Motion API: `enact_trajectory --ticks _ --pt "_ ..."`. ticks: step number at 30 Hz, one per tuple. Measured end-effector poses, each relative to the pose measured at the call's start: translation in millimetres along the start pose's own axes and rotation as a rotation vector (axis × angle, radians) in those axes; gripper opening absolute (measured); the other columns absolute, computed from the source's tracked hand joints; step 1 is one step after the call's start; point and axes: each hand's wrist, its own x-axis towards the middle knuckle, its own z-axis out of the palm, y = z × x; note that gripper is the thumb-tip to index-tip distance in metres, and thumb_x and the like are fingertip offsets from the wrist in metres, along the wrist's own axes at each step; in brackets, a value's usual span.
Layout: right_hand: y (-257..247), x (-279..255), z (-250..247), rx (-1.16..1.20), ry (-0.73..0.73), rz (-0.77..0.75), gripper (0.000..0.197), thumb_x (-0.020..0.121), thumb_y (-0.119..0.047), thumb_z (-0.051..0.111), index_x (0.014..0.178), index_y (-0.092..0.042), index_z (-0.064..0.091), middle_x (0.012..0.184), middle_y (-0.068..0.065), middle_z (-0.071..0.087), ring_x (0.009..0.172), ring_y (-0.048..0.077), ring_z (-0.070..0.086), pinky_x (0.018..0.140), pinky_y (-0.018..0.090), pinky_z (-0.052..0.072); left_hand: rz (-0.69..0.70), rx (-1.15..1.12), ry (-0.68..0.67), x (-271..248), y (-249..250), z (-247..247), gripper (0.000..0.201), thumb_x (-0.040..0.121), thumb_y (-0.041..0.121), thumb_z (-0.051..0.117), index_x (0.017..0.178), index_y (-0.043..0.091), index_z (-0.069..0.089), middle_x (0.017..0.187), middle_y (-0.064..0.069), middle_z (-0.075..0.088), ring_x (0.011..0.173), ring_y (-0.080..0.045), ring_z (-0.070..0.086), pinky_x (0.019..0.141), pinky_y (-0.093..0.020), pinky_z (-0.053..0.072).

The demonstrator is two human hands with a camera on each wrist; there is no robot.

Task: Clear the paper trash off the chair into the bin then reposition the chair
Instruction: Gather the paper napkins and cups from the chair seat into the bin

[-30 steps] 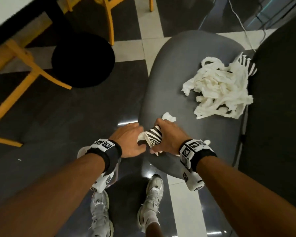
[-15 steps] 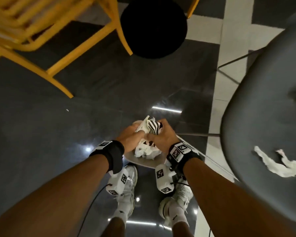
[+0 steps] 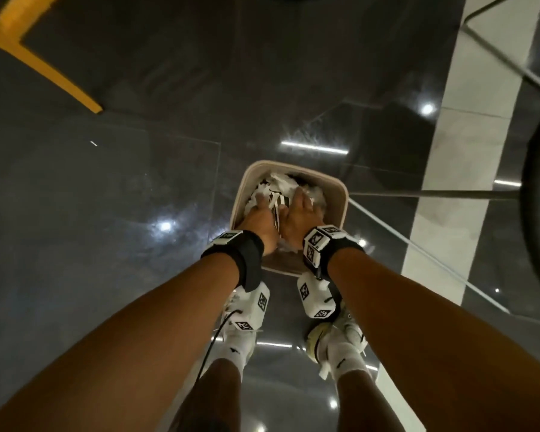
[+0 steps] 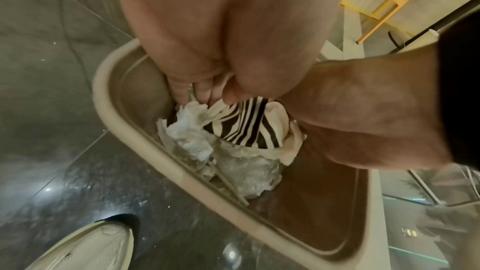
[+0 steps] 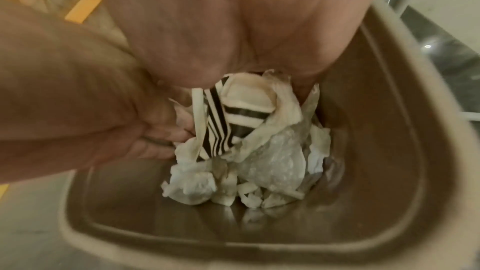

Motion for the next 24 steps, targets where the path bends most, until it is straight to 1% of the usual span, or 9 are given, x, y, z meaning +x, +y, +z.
enact_trajectory --ticks 2,4,7,10,13,15,17,20,24 --pt "1 -9 -11 -0.056 -0.085 -0.025 0.094 0.097 -0.041 0.055 0.159 -0.012 -0.010 0.169 0.009 -0.003 0.154 0.038 0.005 0.126 0.049 0.007 -0.009 -0.046 -0.011 -3 0 -6 0.067 0.105 0.033 0.039 0.160 0.019 0.004 0.163 -0.010 0.024 0.145 -0.031 0.035 0.120 -0.040 0.029" --pt "2 -23 -28 -0.065 -0.118 -0.040 0.108 0.090 -0.039 0.067 0.159 -0.013 -0.012 0.169 0.007 -0.006 0.154 0.038 0.004 0.126 0.047 0.007 -0.003 -0.008 0.027 -14 10 -23 0.063 0.104 0.018 0.040 0.159 0.014 0.011 0.160 -0.013 0.031 0.143 -0.032 0.038 0.118 -0.039 0.032" --pt "3 -45 -52 -0.034 -0.042 -0.086 0.101 0.092 -0.033 0.062 0.160 -0.015 -0.010 0.169 0.006 -0.004 0.155 0.036 0.005 0.126 0.048 0.014 0.048 0.086 0.018 -37 32 -53 0.058 0.100 0.006 0.044 0.155 0.012 0.028 0.152 -0.014 0.044 0.136 -0.033 0.047 0.108 -0.036 0.043" --pt "-2 -72 -80 -0.021 0.039 -0.135 0.078 0.094 -0.022 0.053 0.160 -0.012 0.012 0.167 0.010 0.015 0.153 0.032 0.019 0.124 0.045 0.024 0.091 0.179 0.064 -58 59 -82 0.047 0.098 0.004 0.045 0.145 0.009 0.045 0.143 -0.015 0.053 0.130 -0.034 0.052 0.101 -0.036 0.045" --pt "-7 -105 -114 0.093 0.113 -0.173 0.047 0.098 -0.024 0.049 0.144 -0.016 0.050 0.143 0.012 0.056 0.130 0.030 0.056 0.106 0.037 0.046 0.144 0.190 0.097 -80 86 -99 0.035 0.096 0.005 0.043 0.128 0.006 0.059 0.128 -0.018 0.062 0.120 -0.037 0.058 0.095 -0.038 0.048" --pt "-1 -131 -137 0.185 0.168 -0.165 0.036 0.097 -0.020 0.048 0.131 -0.020 0.061 0.124 0.011 0.069 0.111 0.029 0.066 0.092 0.033 0.051 0.202 0.173 0.183 -100 108 -100 0.030 0.096 0.006 0.043 0.120 0.007 0.061 0.119 -0.017 0.065 0.113 -0.036 0.061 0.095 -0.038 0.050" --pt "19 -160 -161 0.295 0.237 -0.185 0.030 0.096 -0.020 0.050 0.122 -0.020 0.065 0.113 0.009 0.073 0.102 0.027 0.069 0.088 0.033 0.055 0.324 0.170 0.266 -127 142 -92 0.030 0.092 0.009 0.048 0.119 0.012 0.059 0.114 -0.012 0.067 0.109 -0.033 0.062 0.094 -0.039 0.050" --pt "65 -200 -198 0.492 0.308 -0.184 0.024 0.089 -0.020 0.052 0.105 -0.025 0.069 0.093 0.000 0.076 0.088 0.022 0.072 0.086 0.036 0.058 0.535 0.204 0.253 -164 203 -68 0.041 0.089 0.010 0.053 0.129 0.014 0.047 0.119 -0.007 0.059 0.114 -0.027 0.055 0.098 -0.041 0.048" --pt "156 -237 -252 0.810 0.430 -0.052 0.018 0.085 -0.018 0.050 0.080 -0.025 0.066 0.066 -0.001 0.067 0.056 0.020 0.062 0.059 0.036 0.055 0.833 0.432 0.233 -196 307 -20 0.046 0.084 0.012 0.056 0.128 0.013 0.045 0.129 -0.009 0.049 0.121 -0.028 0.046 0.103 -0.038 0.040"
